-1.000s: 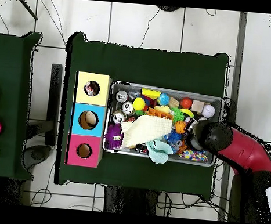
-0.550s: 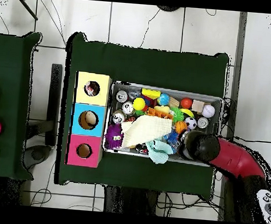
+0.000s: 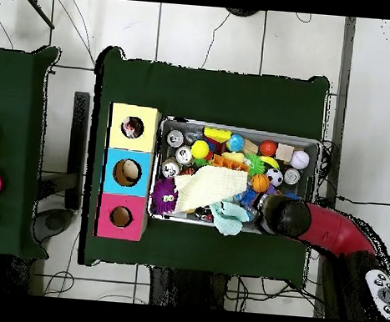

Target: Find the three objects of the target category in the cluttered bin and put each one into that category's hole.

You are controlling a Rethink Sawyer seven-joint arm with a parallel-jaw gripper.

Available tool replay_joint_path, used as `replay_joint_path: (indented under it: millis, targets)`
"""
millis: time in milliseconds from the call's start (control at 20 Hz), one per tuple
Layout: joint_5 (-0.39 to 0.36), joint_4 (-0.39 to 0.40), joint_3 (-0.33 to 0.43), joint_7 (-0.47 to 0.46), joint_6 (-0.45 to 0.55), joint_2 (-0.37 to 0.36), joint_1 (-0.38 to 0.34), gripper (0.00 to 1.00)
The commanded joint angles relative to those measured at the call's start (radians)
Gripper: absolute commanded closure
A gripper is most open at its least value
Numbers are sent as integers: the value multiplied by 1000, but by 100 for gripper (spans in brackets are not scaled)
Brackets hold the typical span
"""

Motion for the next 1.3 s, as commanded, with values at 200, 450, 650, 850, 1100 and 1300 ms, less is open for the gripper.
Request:
replay_joint_path:
  millis: [200,450,650,850,1100,1300]
  targets:
    - [-127,24,95,-138,-53,81,-66,100]
    - [-157,25,97,-134,-49,93,-85,100]
    - [-176,19,102,-133,-43,103,-96,100]
    - [-188,6,118,-141,-38,101,-104,100]
    - [-214,16,129,-131,-74,92,-105,0]
    - [-232,6,114,-112,-70,86,-83,0]
